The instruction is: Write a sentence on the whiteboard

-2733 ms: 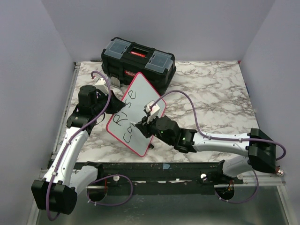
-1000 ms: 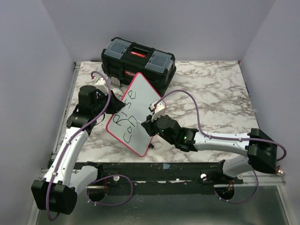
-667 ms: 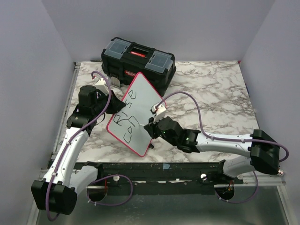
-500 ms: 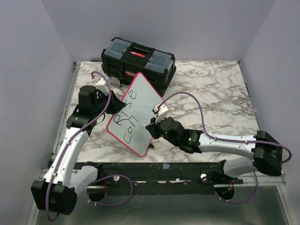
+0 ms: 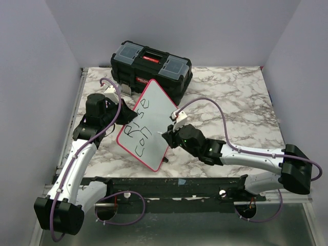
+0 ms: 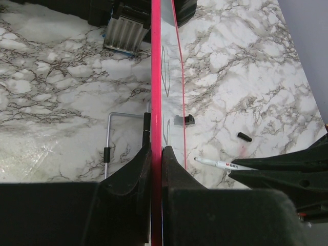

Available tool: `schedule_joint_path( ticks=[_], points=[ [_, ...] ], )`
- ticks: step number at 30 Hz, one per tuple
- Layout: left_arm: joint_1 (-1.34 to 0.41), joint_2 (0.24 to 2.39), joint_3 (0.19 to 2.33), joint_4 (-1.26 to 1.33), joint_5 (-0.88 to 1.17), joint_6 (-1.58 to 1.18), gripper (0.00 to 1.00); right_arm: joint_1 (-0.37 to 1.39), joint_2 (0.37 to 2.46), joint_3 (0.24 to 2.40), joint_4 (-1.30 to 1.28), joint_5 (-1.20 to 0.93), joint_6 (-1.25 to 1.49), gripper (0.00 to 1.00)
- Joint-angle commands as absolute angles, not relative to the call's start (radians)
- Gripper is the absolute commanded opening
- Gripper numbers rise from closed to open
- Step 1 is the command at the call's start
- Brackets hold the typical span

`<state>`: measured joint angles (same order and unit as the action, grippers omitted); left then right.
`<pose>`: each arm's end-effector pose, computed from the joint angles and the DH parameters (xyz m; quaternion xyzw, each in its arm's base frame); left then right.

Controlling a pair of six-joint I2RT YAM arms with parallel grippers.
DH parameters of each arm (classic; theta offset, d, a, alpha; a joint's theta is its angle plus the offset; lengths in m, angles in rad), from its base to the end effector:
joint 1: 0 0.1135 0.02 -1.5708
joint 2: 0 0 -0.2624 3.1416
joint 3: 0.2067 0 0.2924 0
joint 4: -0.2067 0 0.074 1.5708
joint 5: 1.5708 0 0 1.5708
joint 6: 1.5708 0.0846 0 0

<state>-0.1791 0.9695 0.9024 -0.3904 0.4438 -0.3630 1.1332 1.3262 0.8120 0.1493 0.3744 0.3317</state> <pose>0.2848 -0.0885 0.3041 0.0397 0.8354 -0.3180 0.4465 0.1881 0.3291 0.2251 -0.2185 0.7863 0.2586 0.5168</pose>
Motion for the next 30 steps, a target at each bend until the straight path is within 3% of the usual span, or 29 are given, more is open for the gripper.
schedule_joint_path(
  ticks=[1, 14, 30],
  points=[
    [-0.192, 0.973, 0.911, -0.419, 0.431, -0.272, 0.0, 1.085, 1.289, 0.825, 0.134, 0.333, 0.307, 0.01],
    [-0.195, 0.988, 0.919, -0.426, 0.442, -0.276, 0.0, 0.904, 1.242, 0.815, 0.14, 0.161, 0.29, 0.01],
    [-0.199, 0.996, 0.923, -0.435, 0.442, -0.276, 0.0, 0.827, 1.231, 0.841, 0.154, -0.116, 0.201, 0.01]
  ],
)
